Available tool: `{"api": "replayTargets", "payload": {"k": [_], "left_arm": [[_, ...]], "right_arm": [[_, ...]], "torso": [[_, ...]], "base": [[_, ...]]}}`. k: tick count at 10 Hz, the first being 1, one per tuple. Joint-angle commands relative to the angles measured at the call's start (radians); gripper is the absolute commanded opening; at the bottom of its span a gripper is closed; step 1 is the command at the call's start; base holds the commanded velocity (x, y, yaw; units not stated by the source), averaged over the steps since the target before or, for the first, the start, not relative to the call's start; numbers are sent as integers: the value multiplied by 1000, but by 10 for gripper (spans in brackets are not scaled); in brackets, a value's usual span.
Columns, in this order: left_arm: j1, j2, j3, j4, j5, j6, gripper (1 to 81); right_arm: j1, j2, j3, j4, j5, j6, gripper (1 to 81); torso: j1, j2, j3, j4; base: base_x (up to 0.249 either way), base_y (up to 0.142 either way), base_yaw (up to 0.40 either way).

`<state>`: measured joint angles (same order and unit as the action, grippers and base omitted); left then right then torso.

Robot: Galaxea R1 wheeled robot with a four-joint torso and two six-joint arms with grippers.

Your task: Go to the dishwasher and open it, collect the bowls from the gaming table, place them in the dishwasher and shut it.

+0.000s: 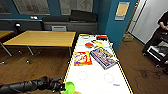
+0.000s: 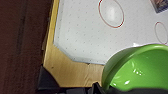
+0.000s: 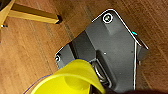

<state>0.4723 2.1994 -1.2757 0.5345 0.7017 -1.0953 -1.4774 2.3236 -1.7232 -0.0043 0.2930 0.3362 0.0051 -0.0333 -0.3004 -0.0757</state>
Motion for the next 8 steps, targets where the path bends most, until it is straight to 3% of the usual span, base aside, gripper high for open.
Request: {"api": "replayTargets", "payload": {"k": [1, 4, 5, 6, 8], "left_arm": [[254, -76, 91, 285, -79, 5, 10], [413, -58, 1, 371, -179, 5, 10], [459, -44, -42, 403, -218, 5, 10], [501, -30, -70, 424, -222, 6, 10], [584, 7, -126, 478, -252, 6, 10]], "right_arm": [[19, -36, 15, -40, -51, -5, 10], [16, -22, 8, -59, -52, -3, 10], [12, -22, 1, -59, -51, -3, 10], [8, -21, -8, -59, -51, -3, 10], [4, -2, -51, -54, -52, 0, 10]], "torso": [[0, 0, 47, 0], [0, 0, 109, 0], [-1, -1, 116, 0], [-2, -1, 94, 0], [-3, -2, 100, 0]], "base": [[0, 0, 0], [0, 0, 0], [0, 0, 0], [0, 0, 0], [0, 0, 0]]}}
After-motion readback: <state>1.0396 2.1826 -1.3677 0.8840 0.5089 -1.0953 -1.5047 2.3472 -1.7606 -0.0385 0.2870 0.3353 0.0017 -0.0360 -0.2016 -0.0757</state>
